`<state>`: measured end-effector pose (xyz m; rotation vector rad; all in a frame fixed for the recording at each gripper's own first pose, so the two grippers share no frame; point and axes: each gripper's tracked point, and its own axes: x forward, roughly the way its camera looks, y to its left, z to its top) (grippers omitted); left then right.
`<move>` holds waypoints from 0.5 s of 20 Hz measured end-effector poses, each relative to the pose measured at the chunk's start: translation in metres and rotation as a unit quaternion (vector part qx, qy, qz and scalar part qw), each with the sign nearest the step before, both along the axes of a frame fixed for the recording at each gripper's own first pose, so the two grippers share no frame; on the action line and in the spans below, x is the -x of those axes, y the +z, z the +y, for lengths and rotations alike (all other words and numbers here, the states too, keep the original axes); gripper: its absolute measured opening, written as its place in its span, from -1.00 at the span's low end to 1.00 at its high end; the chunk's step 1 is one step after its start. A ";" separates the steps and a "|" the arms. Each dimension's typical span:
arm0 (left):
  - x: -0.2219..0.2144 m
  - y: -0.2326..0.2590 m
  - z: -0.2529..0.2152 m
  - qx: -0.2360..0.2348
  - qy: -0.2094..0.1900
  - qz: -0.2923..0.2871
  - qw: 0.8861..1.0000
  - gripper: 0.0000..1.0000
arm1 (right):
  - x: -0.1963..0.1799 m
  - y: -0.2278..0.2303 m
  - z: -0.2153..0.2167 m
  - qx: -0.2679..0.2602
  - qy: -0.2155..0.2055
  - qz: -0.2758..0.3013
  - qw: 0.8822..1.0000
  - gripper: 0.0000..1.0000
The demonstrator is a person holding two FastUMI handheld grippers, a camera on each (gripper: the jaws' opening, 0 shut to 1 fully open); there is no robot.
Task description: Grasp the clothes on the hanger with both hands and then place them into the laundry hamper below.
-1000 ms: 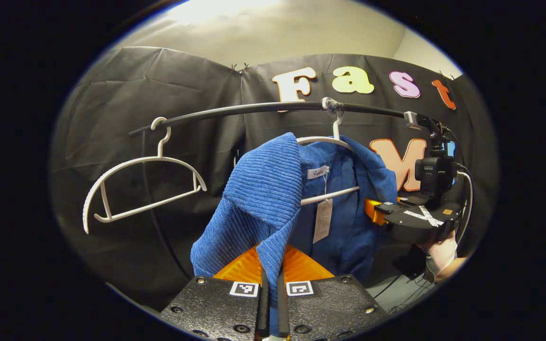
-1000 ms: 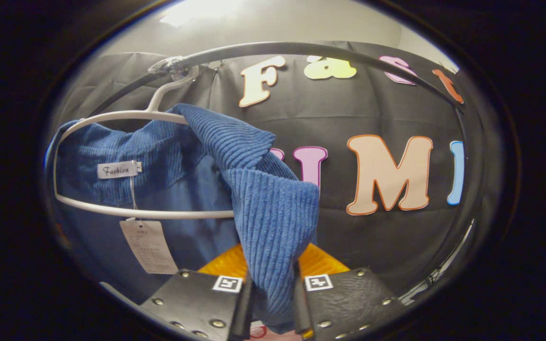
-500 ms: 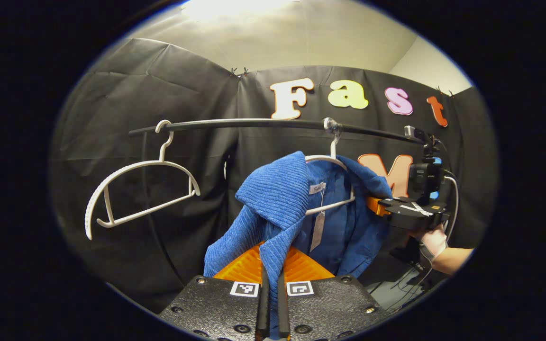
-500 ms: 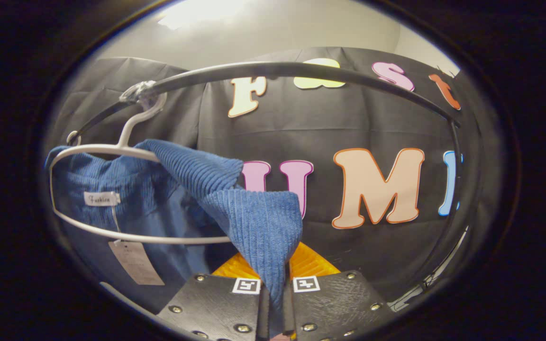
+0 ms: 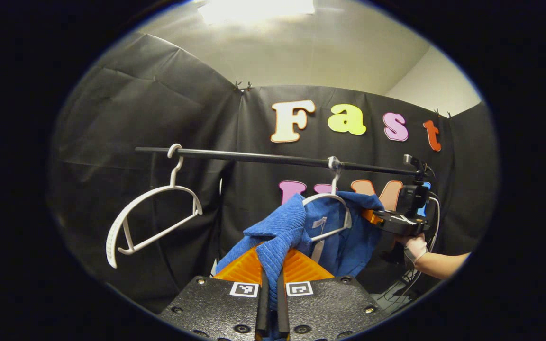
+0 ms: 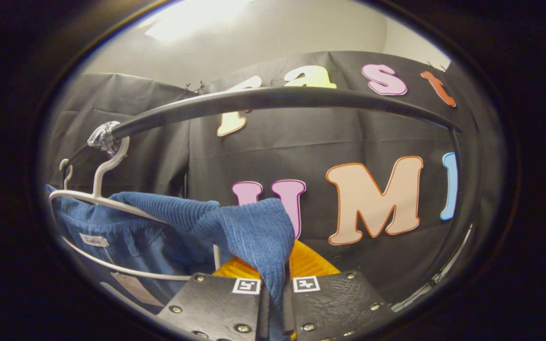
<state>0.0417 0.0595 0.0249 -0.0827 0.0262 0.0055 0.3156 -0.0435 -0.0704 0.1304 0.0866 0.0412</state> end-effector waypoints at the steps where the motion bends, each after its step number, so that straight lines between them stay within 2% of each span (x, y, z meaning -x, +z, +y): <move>1: -0.001 0.001 0.007 0.002 0.005 -0.002 1.000 -0.85 | -0.001 0.001 0.000 -0.002 -0.001 -0.003 1.000 -0.78; 5: -0.005 0.013 0.026 0.011 0.022 -0.014 1.000 -0.86 | -0.011 0.005 0.000 -0.017 -0.007 -0.013 1.000 -0.78; 10: -0.016 0.027 0.057 -0.004 0.052 -0.033 0.998 -0.85 | -0.025 0.000 0.004 -0.035 -0.009 -0.014 0.999 -0.78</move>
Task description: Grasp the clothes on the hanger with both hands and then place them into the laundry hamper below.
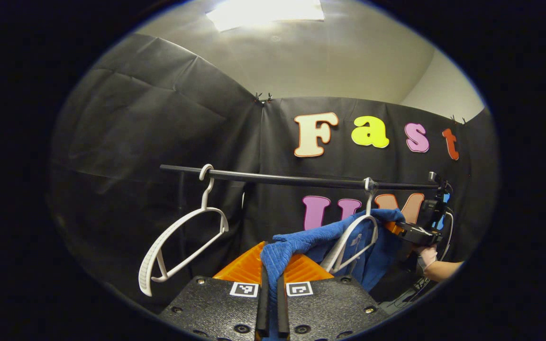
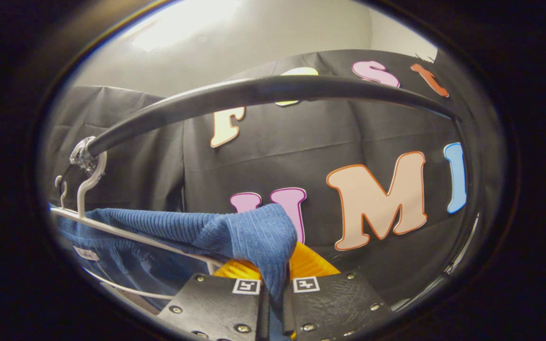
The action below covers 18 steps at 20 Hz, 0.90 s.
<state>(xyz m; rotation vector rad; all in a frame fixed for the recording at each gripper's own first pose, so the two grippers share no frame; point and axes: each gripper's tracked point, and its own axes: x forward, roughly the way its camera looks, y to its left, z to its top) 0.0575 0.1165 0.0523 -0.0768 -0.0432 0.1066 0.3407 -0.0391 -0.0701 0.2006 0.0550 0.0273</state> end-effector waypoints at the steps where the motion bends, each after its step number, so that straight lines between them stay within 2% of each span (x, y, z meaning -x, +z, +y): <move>1: -0.003 -0.001 0.005 -0.007 0.004 -0.002 1.000 -0.86 | -0.001 -0.001 -0.001 0.002 -0.002 -0.001 1.000 -0.78; 4: -0.022 -0.012 0.017 -0.017 0.015 0.006 1.000 -0.89 | -0.007 -0.008 -0.002 -0.008 -0.005 0.002 1.000 -0.79; 9: -0.054 -0.042 0.017 -0.014 0.008 0.032 0.999 -0.86 | -0.014 -0.025 -0.018 -0.012 -0.019 0.017 1.000 -0.78; 14: -0.069 -0.073 0.019 0.024 0.002 0.054 0.998 -0.85 | -0.015 -0.042 -0.030 0.004 -0.026 0.034 0.999 -0.79; 18: -0.073 -0.099 0.021 0.035 0.002 0.076 0.996 -0.85 | -0.013 -0.054 -0.034 0.013 -0.030 0.044 0.998 -0.78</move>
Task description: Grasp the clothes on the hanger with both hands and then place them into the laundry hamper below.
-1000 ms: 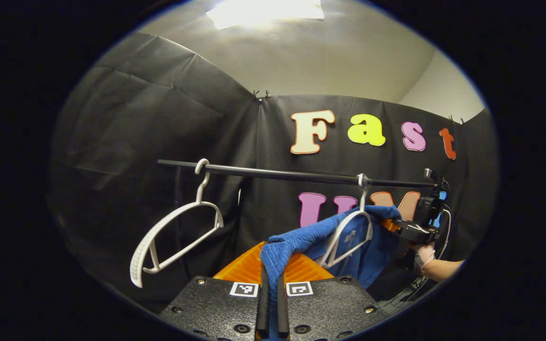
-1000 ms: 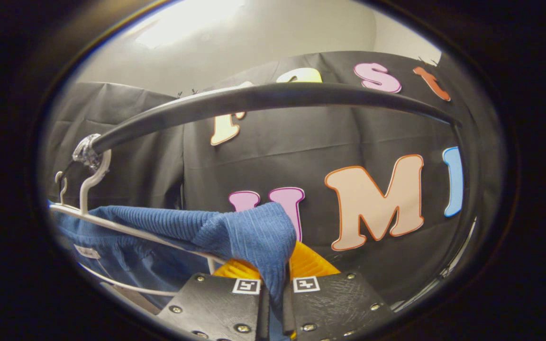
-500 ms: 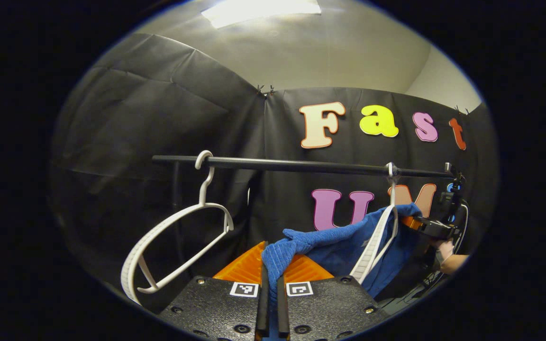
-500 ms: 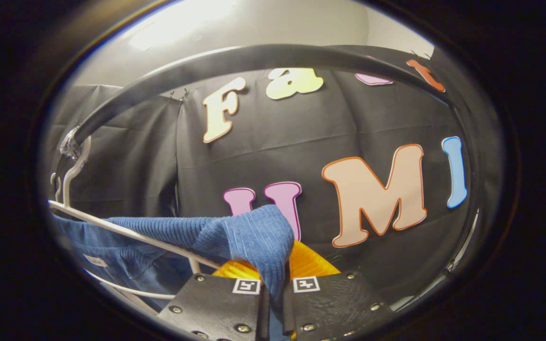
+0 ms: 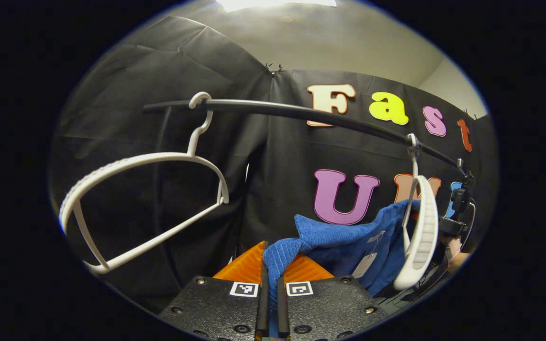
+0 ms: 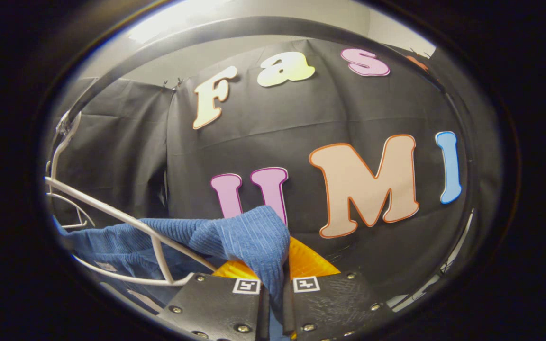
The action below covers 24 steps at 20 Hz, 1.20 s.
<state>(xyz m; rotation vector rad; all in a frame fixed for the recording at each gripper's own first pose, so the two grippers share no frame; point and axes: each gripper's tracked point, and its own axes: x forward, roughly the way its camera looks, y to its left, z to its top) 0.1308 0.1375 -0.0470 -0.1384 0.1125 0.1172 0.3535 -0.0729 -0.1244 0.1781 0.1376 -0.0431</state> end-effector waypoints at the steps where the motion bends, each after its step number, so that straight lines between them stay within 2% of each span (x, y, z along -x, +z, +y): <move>1: 0.000 -0.005 -0.002 0.001 0.000 0.005 1.000 -0.85 | -0.001 -0.004 -0.001 0.002 -0.001 0.003 1.000 -0.78; 3: 0.001 -0.016 -0.003 0.003 -0.001 0.016 1.000 -0.85 | 0.000 -0.010 -0.003 0.007 -0.003 0.010 1.000 -0.78; 4: 0.000 -0.022 -0.004 0.004 -0.001 0.021 1.000 -0.85 | 0.000 -0.012 -0.004 0.008 -0.004 0.013 1.000 -0.68; 5: 0.000 -0.026 -0.007 0.006 -0.002 0.026 1.000 -0.85 | 0.000 -0.016 -0.005 0.009 -0.005 0.016 1.000 -0.68; 6: -0.001 -0.032 -0.006 0.008 -0.002 0.031 0.999 -0.84 | 0.001 -0.021 -0.006 0.009 -0.005 0.020 1.000 -0.78; 20: 0.027 -0.079 -0.028 0.018 -0.016 0.081 0.996 -0.84 | 0.036 -0.069 -0.019 0.005 -0.020 0.068 0.997 -0.78; 21: 0.029 -0.082 -0.030 0.022 -0.017 0.085 0.996 -0.84 | 0.040 -0.072 -0.020 0.005 -0.020 0.071 0.997 -0.68; 24: 0.041 -0.094 -0.036 0.025 -0.018 0.097 0.995 -0.84 | 0.051 -0.079 -0.020 0.006 -0.020 0.080 0.997 -0.68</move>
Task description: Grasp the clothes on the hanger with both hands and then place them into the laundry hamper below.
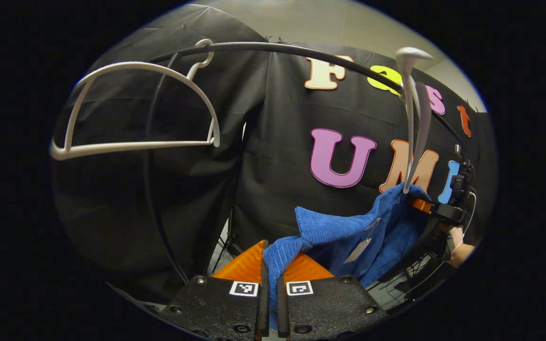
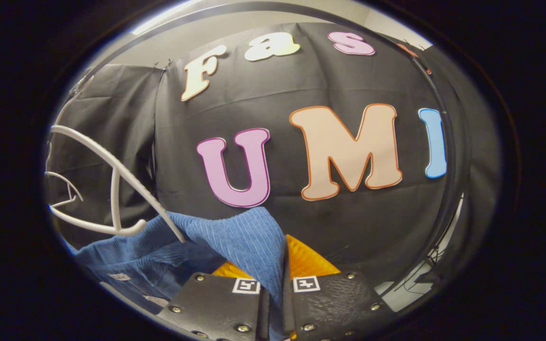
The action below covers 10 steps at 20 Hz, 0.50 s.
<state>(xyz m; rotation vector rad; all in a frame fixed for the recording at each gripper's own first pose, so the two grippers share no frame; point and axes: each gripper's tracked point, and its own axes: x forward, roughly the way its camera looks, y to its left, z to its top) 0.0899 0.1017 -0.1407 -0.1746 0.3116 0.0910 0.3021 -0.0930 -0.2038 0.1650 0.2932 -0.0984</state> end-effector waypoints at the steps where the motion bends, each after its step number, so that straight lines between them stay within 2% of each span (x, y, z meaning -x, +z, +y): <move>1: 0.003 -0.004 -0.002 -0.001 -0.001 0.004 1.000 -0.84 | 0.004 -0.004 0.000 0.000 0.000 0.004 1.000 -0.68; 3: 0.010 -0.009 -0.002 -0.004 -0.001 0.009 1.000 -0.84 | 0.012 -0.008 -0.001 0.003 0.000 0.009 1.000 -0.68; 4: 0.013 -0.010 -0.003 -0.006 -0.001 0.011 1.000 -0.84 | 0.016 -0.013 -0.001 0.002 0.004 0.016 1.000 -0.78; 10: 0.033 -0.019 -0.016 -0.009 -0.008 0.026 1.000 -0.84 | 0.055 -0.032 0.003 0.010 0.020 0.039 0.999 -0.78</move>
